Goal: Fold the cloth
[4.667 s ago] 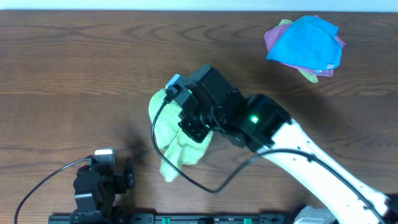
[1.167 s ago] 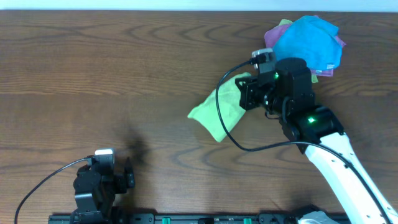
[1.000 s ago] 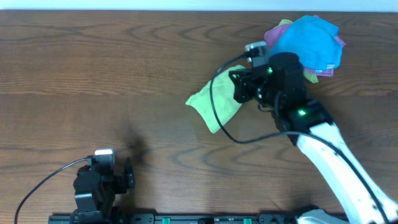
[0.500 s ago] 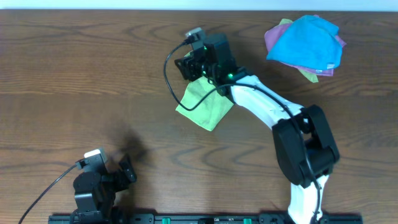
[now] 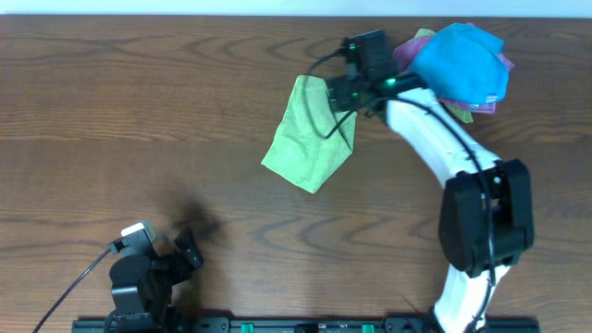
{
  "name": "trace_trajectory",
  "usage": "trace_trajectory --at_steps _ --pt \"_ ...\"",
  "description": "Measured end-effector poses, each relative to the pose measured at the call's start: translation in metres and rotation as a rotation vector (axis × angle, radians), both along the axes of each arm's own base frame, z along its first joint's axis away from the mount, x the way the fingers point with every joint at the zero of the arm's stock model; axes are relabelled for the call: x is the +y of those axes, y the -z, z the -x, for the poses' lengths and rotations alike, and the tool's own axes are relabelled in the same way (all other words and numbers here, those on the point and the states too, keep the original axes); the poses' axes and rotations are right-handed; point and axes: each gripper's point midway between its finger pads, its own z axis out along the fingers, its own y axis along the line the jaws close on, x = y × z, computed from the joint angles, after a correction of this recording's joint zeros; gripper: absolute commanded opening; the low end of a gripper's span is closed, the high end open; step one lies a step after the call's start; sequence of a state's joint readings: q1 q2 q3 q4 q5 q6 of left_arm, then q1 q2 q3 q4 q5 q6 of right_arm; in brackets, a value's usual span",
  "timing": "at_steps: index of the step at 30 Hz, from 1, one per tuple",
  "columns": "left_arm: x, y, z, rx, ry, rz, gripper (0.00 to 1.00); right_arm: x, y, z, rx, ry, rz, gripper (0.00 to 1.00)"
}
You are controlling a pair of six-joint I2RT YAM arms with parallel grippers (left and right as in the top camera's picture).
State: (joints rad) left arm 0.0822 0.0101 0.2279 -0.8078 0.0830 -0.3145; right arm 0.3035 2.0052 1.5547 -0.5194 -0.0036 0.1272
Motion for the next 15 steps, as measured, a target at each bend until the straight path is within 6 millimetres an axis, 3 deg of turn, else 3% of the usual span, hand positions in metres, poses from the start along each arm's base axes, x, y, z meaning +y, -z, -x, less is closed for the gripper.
trace_trajectory --at_steps 3,6,11,15 --pt "0.000 0.000 0.000 0.000 0.000 0.001 0.95 -0.028 0.005 0.000 0.054 0.126 -0.055 0.61" --pt "0.000 0.000 0.000 0.000 0.000 0.001 0.95 -0.039 0.007 0.000 0.089 0.216 -0.124 0.61" --pt "0.000 0.000 0.000 0.000 0.000 0.001 0.95 -0.032 0.015 0.008 0.191 0.300 -0.295 0.59" --pt "0.000 0.000 0.000 0.000 0.000 0.001 0.96 -0.020 0.046 0.015 0.304 0.340 -0.367 0.57"
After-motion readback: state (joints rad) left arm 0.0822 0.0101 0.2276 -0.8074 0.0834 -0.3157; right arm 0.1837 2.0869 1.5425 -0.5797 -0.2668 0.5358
